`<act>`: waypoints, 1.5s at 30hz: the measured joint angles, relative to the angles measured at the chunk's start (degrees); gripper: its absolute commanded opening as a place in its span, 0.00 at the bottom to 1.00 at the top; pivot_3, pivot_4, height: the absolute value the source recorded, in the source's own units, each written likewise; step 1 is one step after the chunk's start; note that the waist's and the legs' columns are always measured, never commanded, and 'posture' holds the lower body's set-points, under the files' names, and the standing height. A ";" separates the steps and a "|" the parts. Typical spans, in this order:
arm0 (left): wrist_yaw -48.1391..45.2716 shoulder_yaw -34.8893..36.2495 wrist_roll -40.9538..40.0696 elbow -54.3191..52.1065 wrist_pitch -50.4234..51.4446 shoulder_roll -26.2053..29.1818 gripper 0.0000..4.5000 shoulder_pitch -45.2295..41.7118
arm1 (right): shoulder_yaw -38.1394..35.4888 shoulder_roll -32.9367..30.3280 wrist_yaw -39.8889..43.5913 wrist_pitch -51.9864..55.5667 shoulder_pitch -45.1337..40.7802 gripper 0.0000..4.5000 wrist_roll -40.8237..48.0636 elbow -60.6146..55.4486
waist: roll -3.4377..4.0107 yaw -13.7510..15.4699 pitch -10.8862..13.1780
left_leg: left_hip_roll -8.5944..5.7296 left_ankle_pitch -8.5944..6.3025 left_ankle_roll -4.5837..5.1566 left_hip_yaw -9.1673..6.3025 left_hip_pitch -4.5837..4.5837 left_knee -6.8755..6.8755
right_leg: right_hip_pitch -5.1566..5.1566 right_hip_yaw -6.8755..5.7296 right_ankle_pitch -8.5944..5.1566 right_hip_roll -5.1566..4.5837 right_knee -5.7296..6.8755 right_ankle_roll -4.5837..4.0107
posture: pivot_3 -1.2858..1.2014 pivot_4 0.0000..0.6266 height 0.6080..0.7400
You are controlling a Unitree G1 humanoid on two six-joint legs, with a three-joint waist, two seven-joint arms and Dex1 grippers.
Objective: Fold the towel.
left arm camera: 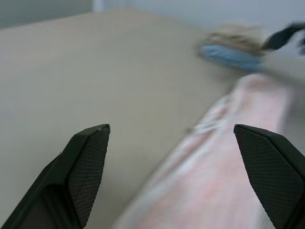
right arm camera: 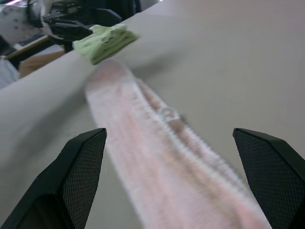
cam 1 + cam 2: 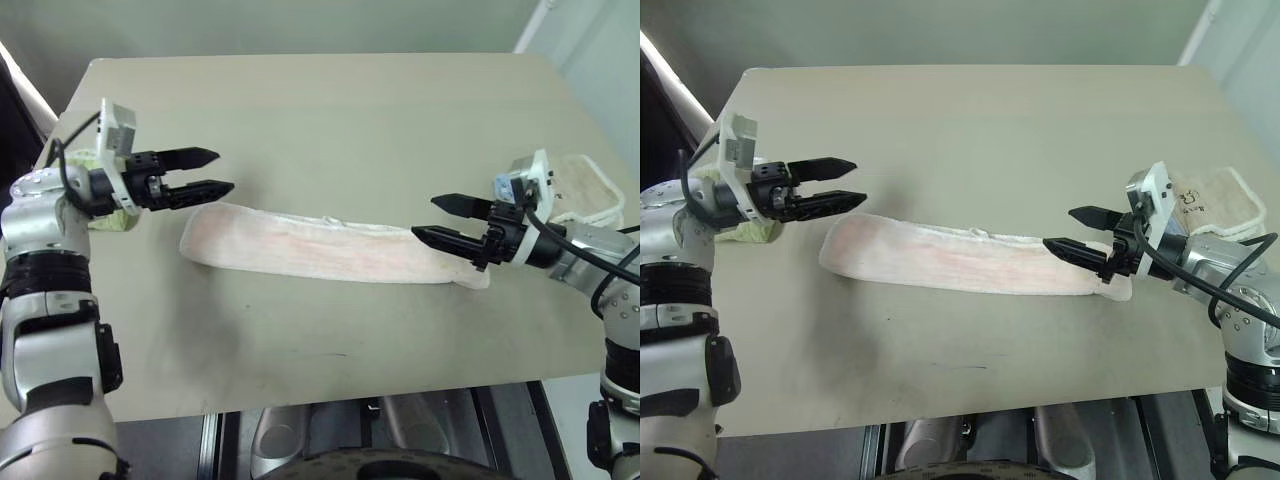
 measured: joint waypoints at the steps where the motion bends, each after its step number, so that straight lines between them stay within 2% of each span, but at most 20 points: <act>1: -0.08 -0.69 -0.83 -3.39 1.73 -0.17 1.00 1.46 | -0.06 -0.02 -0.66 0.80 0.25 1.00 0.50 -0.17 | 0.00 -0.05 0.00 | 0.00 0.00 0.00 0.00 0.06 -0.01 | 0.03 0.01 0.00 0.00 0.01 0.00 | 0.52 0.24 0.72; 6: 0.71 -3.43 -2.85 -16.09 4.51 -2.43 1.00 8.45 | -1.70 0.15 -3.67 4.62 4.43 1.00 4.99 -2.26 | 0.00 0.01 0.00 | 0.01 0.00 0.00 -0.01 0.03 -0.03 | 0.02 0.02 -0.04 0.00 0.02 0.01 | 0.52 0.24 0.72; 9: 1.07 -3.65 -3.19 -21.78 3.21 -2.46 1.00 13.19 | -8.02 2.34 -8.88 7.28 7.99 1.00 12.07 -3.53 | 0.00 0.04 0.00 | 0.00 -0.01 0.01 -0.01 0.06 -0.05 | 0.04 0.04 -0.08 0.00 0.02 0.05 | 0.52 0.24 0.72; 14: 3.10 -5.20 -3.21 -26.96 2.15 -3.68 1.00 17.58 | -16.52 3.14 -18.92 10.30 16.47 1.00 27.65 -3.96 | 0.00 0.45 0.00 | 0.00 -0.03 0.04 -0.07 0.12 -0.03 | 0.18 0.07 -0.41 0.00 0.01 0.57 | 0.52 0.24 0.72; 16: 3.59 -6.01 -3.33 -28.34 2.04 -4.36 1.00 18.39 | -18.69 2.61 -24.33 9.95 21.62 1.00 36.67 -3.50 | 0.00 0.68 0.00 | -0.01 -0.05 0.05 -0.11 0.12 -0.04 | 0.21 0.08 -0.46 0.01 0.00 0.62 | 0.52 0.24 0.72; 21: 3.82 -8.36 -3.37 -29.14 1.24 -5.99 1.00 19.09 | -18.83 -2.51 -37.68 6.82 33.70 1.00 55.39 -0.65 | 0.00 0.77 0.00 | -0.02 -0.17 -0.01 -0.13 0.10 -0.03 | 0.22 0.13 -0.51 0.01 0.00 0.70 | 0.52 0.24 0.72; 24: 3.64 -10.29 -3.04 -29.13 -0.44 -6.83 1.00 19.78 | -16.99 -4.33 -41.92 4.18 37.62 1.00 62.13 0.03 | -0.01 0.60 0.00 | -0.02 -0.26 -0.06 -0.16 0.10 -0.03 | 0.22 0.12 -0.53 0.02 -0.03 0.73 | 0.52 0.24 0.72; 33: 3.79 -13.17 -1.19 -25.70 -5.26 -9.27 1.00 17.86 | -7.93 3.53 -52.18 -3.71 34.79 1.00 64.73 4.65 | 0.00 0.46 -0.01 | -0.02 -0.36 0.10 -0.19 0.07 -0.02 | 0.23 0.12 -0.57 0.04 -0.13 0.87 | 0.52 0.24 0.72; 38: 3.87 -13.53 -0.43 -24.44 -6.79 -9.40 1.00 17.55 | -6.17 6.86 -56.58 -6.61 33.79 1.00 65.80 5.02 | -0.03 0.35 -0.03 | -0.01 -0.41 0.18 -0.17 0.15 0.00 | 0.35 0.12 -0.54 0.04 -0.23 0.92 | 0.52 0.24 0.72; 45: 4.14 -13.58 0.45 -23.33 -7.96 -9.89 1.00 17.21 | -5.33 8.21 -60.58 -8.73 31.74 1.00 66.50 5.64 | -0.08 0.06 -0.06 | -0.02 -0.45 0.24 -0.22 0.43 0.03 | 0.75 0.13 -0.51 0.04 -0.40 0.94 | 0.52 0.24 0.72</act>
